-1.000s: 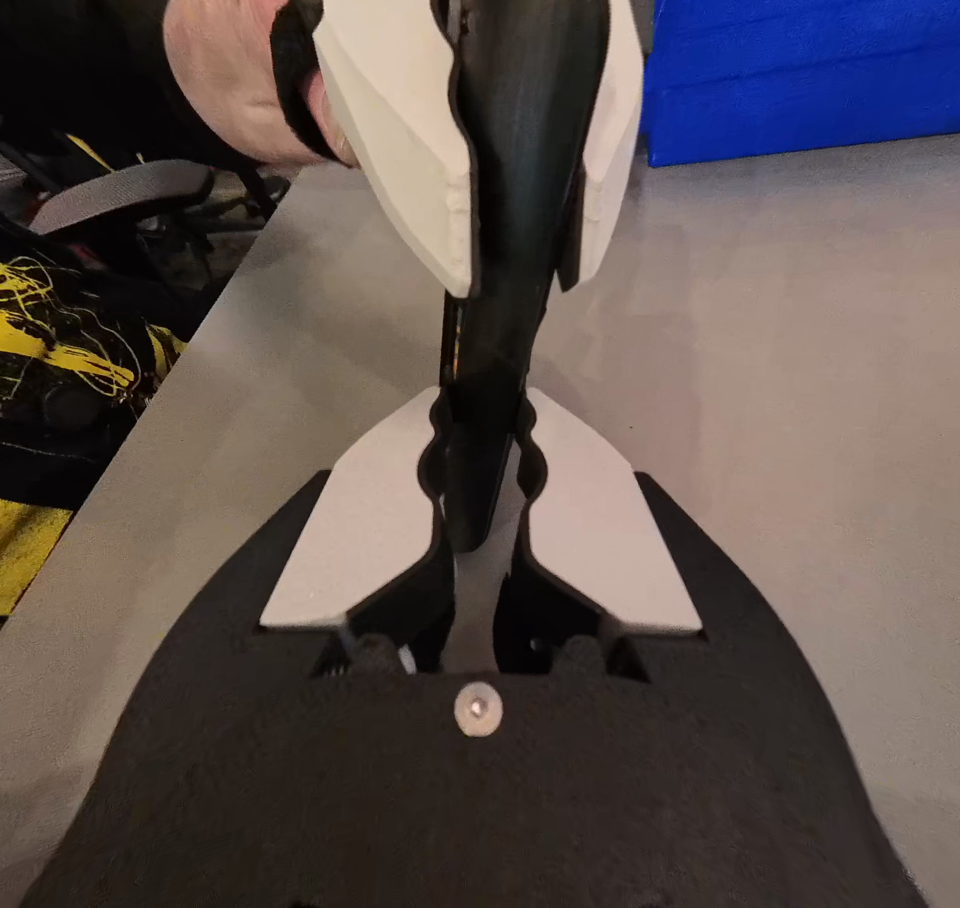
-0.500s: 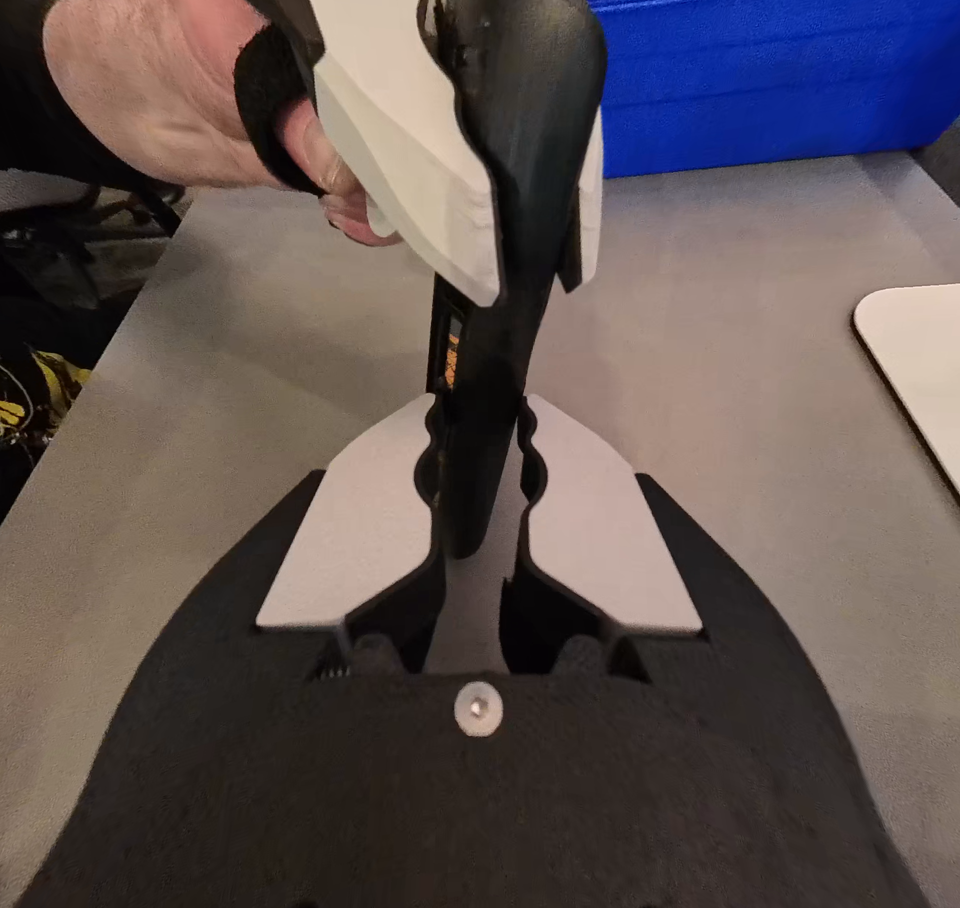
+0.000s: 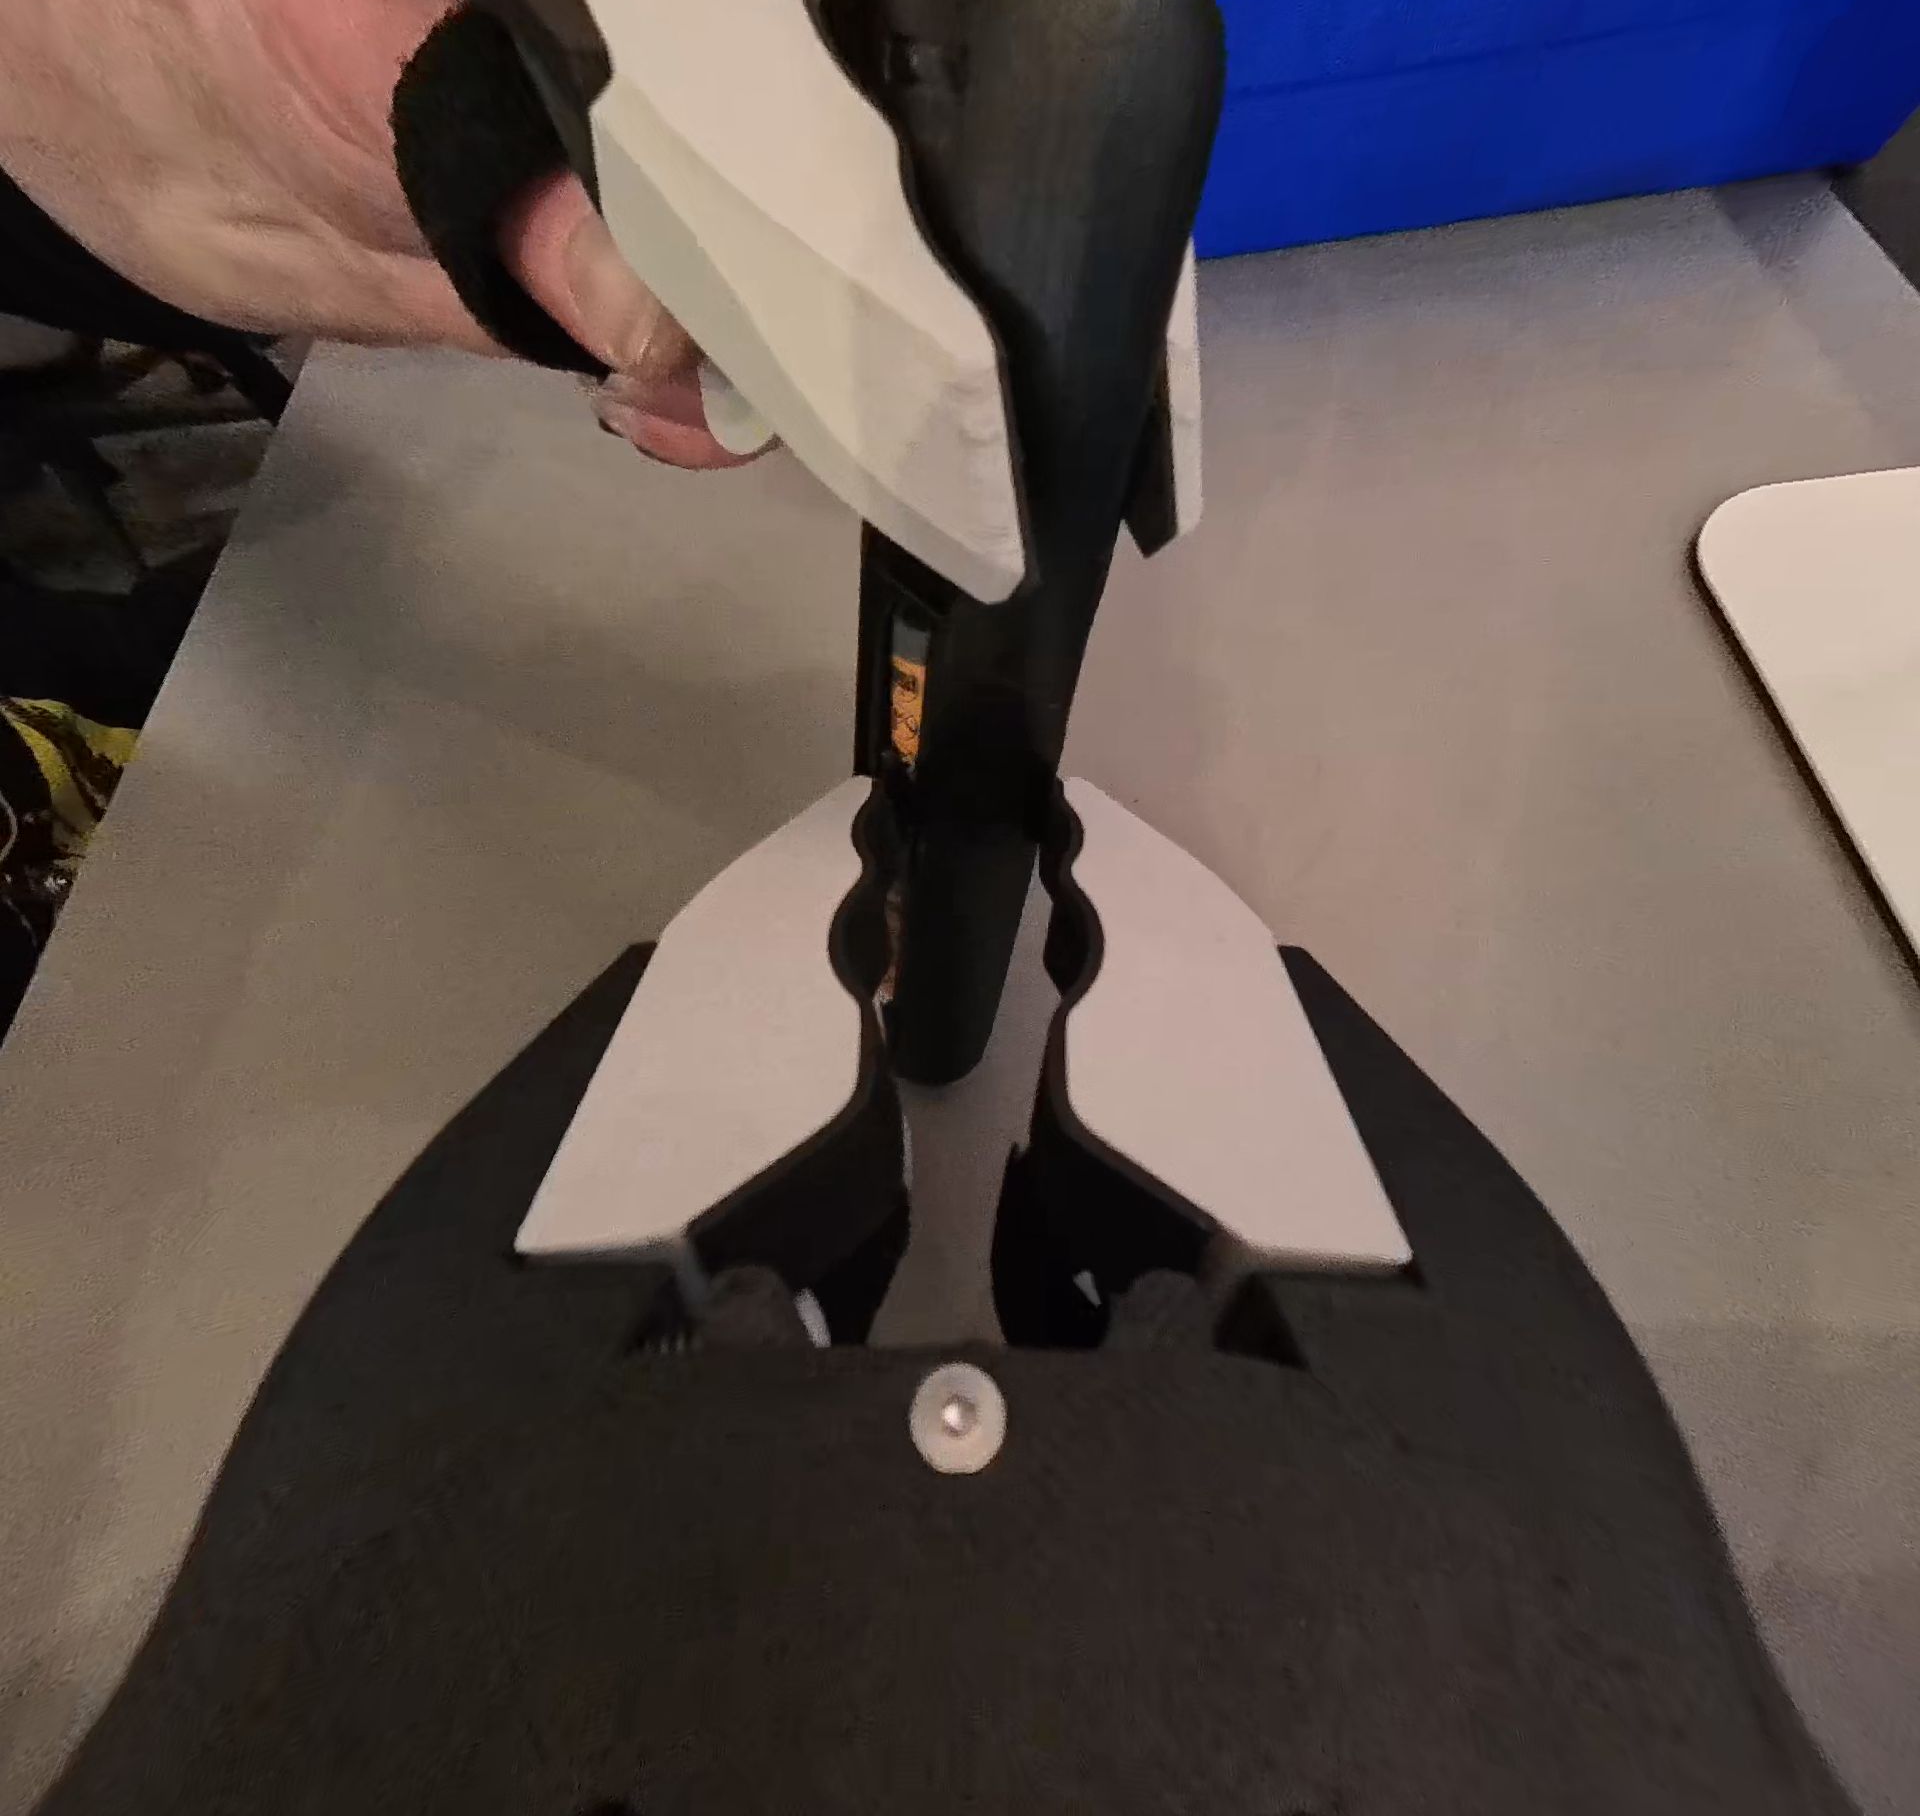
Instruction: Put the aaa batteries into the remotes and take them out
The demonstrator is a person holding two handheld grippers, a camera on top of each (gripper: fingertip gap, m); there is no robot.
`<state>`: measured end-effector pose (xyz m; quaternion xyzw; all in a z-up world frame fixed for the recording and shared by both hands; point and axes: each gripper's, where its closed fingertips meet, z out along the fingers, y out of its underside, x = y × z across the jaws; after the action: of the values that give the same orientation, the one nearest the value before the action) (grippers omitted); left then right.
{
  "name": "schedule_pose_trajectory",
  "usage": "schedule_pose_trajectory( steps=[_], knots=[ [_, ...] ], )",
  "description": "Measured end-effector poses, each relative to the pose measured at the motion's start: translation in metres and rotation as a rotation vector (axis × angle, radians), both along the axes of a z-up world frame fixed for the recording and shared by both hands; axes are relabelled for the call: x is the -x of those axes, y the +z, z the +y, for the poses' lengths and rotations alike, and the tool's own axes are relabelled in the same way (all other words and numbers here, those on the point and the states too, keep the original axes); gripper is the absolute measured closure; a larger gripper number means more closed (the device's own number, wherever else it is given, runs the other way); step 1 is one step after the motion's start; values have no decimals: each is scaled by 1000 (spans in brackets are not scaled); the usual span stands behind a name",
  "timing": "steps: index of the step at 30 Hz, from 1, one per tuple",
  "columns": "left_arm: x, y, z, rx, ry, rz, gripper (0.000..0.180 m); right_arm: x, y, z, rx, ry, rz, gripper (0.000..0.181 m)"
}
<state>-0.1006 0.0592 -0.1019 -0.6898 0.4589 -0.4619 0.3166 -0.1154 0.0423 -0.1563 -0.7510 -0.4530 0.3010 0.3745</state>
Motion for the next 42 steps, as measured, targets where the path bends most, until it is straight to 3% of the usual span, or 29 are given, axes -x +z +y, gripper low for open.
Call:
schedule_pose_trajectory(
  steps=[8, 11, 19, 22, 25, 27, 42],
  knots=[
    [1, -3, 6, 16, 16, -2, 157, -1, -4, 2, -55, 24, -56, 151],
    [4, -5, 11, 18, 33, -9, 156, -3, -4, 5, -154, -15, -181, 151],
    [6, -3, 16, -14, 65, -21, 156, -5, 6, 12, -72, -60, 5, 158],
    [6, -2, 16, -27, 72, -22, 156, -5, 8, 12, -93, -65, -37, 161],
    [7, -4, 19, -18, 86, -29, 155, -2, 5, 10, -58, -56, -15, 150],
    [8, -4, 19, -14, 84, -33, 156, -5, 3, 13, -78, -68, -25, 161],
    [5, -4, 17, -44, 101, -28, 155, 4, -3, 10, 1, -59, -31, 154]
  ],
)
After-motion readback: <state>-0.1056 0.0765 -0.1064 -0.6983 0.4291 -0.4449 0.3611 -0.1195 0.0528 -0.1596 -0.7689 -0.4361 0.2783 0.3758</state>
